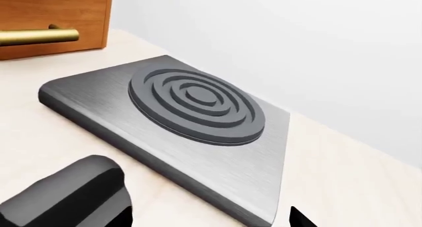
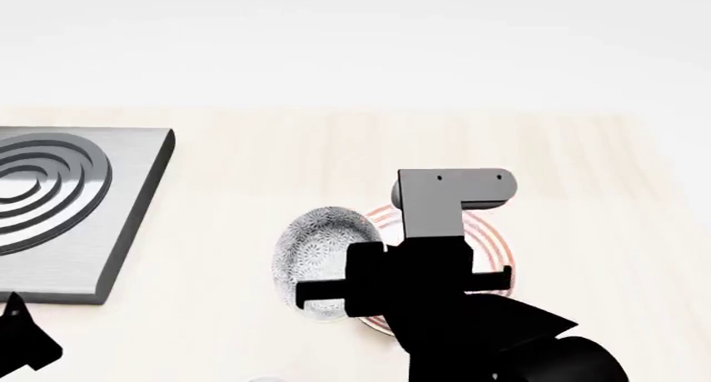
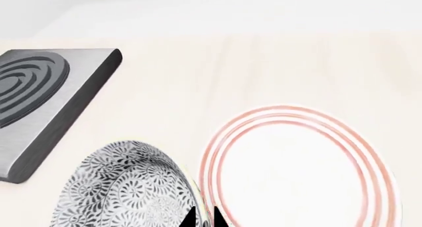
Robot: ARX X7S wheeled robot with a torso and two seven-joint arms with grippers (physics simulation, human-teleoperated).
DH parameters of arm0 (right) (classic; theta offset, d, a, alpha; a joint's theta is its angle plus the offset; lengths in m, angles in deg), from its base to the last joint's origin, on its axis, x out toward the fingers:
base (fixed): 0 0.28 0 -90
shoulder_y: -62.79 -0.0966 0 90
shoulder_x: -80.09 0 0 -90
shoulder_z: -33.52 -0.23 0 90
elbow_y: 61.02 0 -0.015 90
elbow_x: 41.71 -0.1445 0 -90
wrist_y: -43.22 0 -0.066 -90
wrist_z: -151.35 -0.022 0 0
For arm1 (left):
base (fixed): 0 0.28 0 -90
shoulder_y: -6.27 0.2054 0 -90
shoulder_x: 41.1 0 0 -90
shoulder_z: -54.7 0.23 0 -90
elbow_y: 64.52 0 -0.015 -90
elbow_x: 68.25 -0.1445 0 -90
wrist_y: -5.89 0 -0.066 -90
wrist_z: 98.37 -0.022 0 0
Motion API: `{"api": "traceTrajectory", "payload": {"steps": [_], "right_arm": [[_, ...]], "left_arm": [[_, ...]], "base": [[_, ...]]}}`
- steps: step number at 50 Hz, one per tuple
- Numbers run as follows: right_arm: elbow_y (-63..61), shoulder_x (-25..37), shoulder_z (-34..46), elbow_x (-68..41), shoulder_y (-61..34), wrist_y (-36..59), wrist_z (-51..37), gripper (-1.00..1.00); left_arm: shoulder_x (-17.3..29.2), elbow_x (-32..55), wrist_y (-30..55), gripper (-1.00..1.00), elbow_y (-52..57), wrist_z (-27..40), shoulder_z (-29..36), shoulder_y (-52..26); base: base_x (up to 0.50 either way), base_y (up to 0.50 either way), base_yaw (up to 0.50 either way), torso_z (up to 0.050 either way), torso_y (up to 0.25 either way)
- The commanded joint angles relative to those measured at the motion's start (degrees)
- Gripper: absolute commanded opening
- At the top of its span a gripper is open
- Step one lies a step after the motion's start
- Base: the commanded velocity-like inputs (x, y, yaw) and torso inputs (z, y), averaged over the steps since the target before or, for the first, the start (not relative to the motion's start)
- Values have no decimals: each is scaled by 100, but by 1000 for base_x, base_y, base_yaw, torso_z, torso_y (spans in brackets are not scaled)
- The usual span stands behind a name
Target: Pick the akita bowl between the plate and the ramekin and place it on the plate.
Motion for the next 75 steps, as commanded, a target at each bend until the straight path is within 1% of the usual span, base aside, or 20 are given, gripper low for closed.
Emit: {"api": "traceTrajectory", "payload": {"steps": [1, 17, 22, 30, 38, 42, 43, 44, 45, 47, 48, 51, 53, 54, 55, 57, 59, 60, 71, 75], "right_arm": [[55, 2, -211, -176, -461, 324, -204, -100], [424, -107, -262, -256, -843, 462, -334, -100], [383, -111, -495, -361, -707, 456, -488, -100], [363, -66, -591, -420, -631, 492, -614, -100], [59, -50, -924, -645, -393, 653, -964, -100], [-12, 25, -964, -681, -293, 665, -993, -100], [847, -67, -234, 179, -1153, -194, -134, -100], [1707, -278, 40, 587, -2012, -949, 696, -100], [2566, -309, 136, 708, -2654, -1187, 911, -100], [4285, -325, 128, 751, -2742, -1348, 972, -100], [4557, -333, 146, 756, -2764, -1261, 899, -100], [4901, -369, 166, 810, -2914, -1394, 988, -100], [5592, -430, 234, 932, -3186, -1695, 1262, -100], [6133, -483, 307, 1050, -3376, -1986, 1485, -100], [6357, -519, 328, 1087, -3463, -2089, 1562, -100], [6384, -523, 293, 1065, -3474, -2094, 1515, -100], [7163, -592, 340, 1179, -3743, -2474, 1809, -100], [7328, -622, 353, 1227, -3802, -2578, 1854, -100], [7376, -578, -11, 1618, -3848, -2455, 1864, -100], [7386, -530, -331, 1904, -3804, -2423, 1871, -100]], "left_arm": [[61, 74, 40, 100, 102, 14, -30, 72], [28, 15, -32, 100, 41, 28, 24, 59], [32, 28, -29, 100, 48, 37, 26, 60], [23, 22, -61, 100, 2, 26, 39, 44], [32, 27, -75, 100, -7, 25, 45, 46], [33, 28, -77, 100, -6, 32, 50, 44], [36, 30, -73, 100, 8, 39, 52, 49], [45, 49, -49, 100, 37, 54, 46, 55], [38, 43, -66, 100, 4, 41, 49, 47], [45, 48, -60, 100, 23, 48, 50, 54], [46, 45, -67, 100, 25, 48, 50, 57], [55, 63, -52, 100, 44, 58, 48, 58], [53, 70, -54, 100, 36, 52, 50, 53], [57, 74, -46, 100, 43, 58, 51, 51], [57, 70, -49, 100, 43, 59, 55, 52], [57, 71, -56, 100, 30, 53, 56, 48], [65, 87, -42, 100, 60, 63, 54, 61], [67, 93, -37, 100, 66, 68, 53, 62], [96, 113, -55, 100, -51, 16, 48, -4], [95, 114, -39, 100, -59, 34, 61, -34]], "base": [[0, 0, 0, 0, 0], [0, 0, 0, 0, 1], [0, 0, 0, 0, 0], [0, 0, 0, 0, 0], [0, 0, 0, 0, 1], [0, 0, 0, 0, 0], [0, 0, 0, 0, 0], [0, 0, 0, 0, 0], [0, 0, 0, 0, 0], [0, 0, 0, 0, 0], [0, 0, 0, 0, 0], [0, 0, 0, 0, 0], [0, 0, 0, 0, 0], [0, 0, 0, 0, 0], [0, 0, 0, 0, 0], [0, 0, 0, 0, 5], [0, 0, 0, 0, 0], [0, 0, 0, 0, 0], [0, 0, 0, 0, 0], [0, 0, 0, 0, 0]]}}
